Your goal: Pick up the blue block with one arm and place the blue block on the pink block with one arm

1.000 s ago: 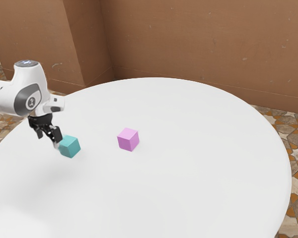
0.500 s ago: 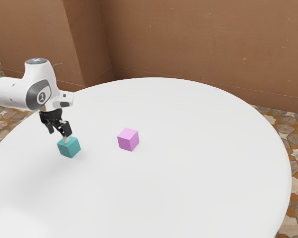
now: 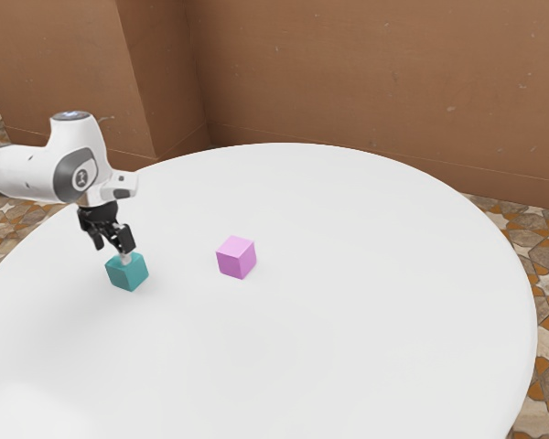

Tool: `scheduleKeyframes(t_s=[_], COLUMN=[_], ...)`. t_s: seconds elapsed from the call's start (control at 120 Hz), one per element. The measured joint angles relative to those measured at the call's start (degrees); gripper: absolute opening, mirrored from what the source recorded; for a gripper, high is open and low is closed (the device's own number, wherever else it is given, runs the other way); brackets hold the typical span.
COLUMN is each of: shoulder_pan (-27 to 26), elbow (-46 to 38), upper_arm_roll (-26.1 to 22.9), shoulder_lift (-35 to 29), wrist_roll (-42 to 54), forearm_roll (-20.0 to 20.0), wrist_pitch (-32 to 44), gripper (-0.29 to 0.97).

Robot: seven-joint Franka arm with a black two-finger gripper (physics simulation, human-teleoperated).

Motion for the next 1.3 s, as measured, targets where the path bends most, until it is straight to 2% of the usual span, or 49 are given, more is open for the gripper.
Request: scheduleKeyframes(t_s=[0.108, 0.392, 0.817, 1.3], shoulder_pan=[3.14, 5.47, 6.23, 6.00], elbow=[1.81, 1.05, 0.86, 4.01], upper_arm_roll=[-3.09, -6.35, -6.74, -6.55], shoulder_lift=[1.84, 1.46, 1.36, 5.22], wrist_roll=[0.26, 0.72, -0.01, -0.94], forearm_roll=[0.03, -0.10, -0.92, -0.97], wrist_pitch=[-0.88, -2.23, -2.70, -2.87], gripper=[0.68, 0.68, 0.68, 0.68])
